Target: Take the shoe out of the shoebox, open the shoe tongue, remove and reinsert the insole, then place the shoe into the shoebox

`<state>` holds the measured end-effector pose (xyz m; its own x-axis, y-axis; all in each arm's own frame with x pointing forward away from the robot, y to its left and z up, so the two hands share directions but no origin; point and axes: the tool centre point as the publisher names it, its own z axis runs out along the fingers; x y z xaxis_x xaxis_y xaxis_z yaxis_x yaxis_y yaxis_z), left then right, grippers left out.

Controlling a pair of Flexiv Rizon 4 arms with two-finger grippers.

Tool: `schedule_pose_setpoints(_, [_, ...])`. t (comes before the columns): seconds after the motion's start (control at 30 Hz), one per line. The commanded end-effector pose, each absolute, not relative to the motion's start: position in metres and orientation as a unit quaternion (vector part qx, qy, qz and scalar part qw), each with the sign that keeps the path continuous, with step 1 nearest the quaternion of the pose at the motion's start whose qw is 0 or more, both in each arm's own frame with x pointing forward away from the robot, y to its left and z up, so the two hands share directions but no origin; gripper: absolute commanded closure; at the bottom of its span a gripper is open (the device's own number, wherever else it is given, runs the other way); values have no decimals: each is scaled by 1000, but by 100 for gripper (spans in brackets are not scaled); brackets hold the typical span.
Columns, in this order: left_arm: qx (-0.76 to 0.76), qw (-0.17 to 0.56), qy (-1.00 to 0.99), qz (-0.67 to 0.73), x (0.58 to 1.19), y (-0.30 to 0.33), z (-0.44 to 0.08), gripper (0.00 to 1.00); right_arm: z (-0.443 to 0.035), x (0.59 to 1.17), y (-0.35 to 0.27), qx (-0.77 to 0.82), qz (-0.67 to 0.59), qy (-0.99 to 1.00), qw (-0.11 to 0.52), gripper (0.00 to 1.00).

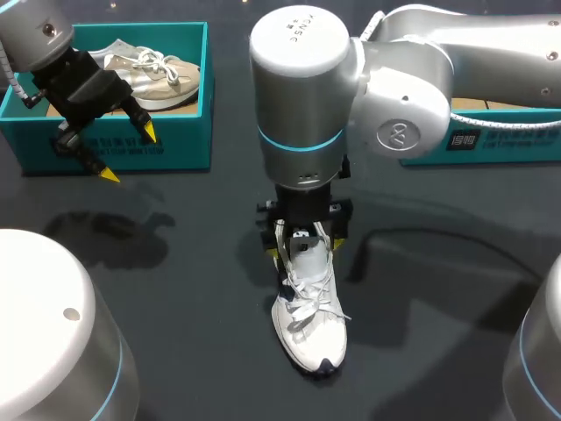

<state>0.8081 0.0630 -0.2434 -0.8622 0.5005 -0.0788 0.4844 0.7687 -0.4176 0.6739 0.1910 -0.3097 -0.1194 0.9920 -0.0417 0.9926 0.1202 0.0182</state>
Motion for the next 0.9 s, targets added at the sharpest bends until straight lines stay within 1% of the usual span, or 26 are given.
schedule_pose_setpoints(0.03, [-262,18,-940,216,807,64,-243,0,-301,665,188,665,2,746,28,0])
schedule_pose_setpoints(0.63, [-262,18,-940,216,807,64,-243,0,-280,606,177,701,14,712,41,0])
schedule_pose_setpoints(0.7, [-262,18,-940,216,807,64,-243,0,-279,603,177,702,13,711,41,1])
schedule_pose_setpoints(0.83, [-262,18,-940,216,807,64,-243,0,-279,602,179,702,13,711,41,13])
schedule_pose_setpoints(0.9, [-262,18,-940,216,807,64,-243,0,-280,604,181,700,14,712,42,29])
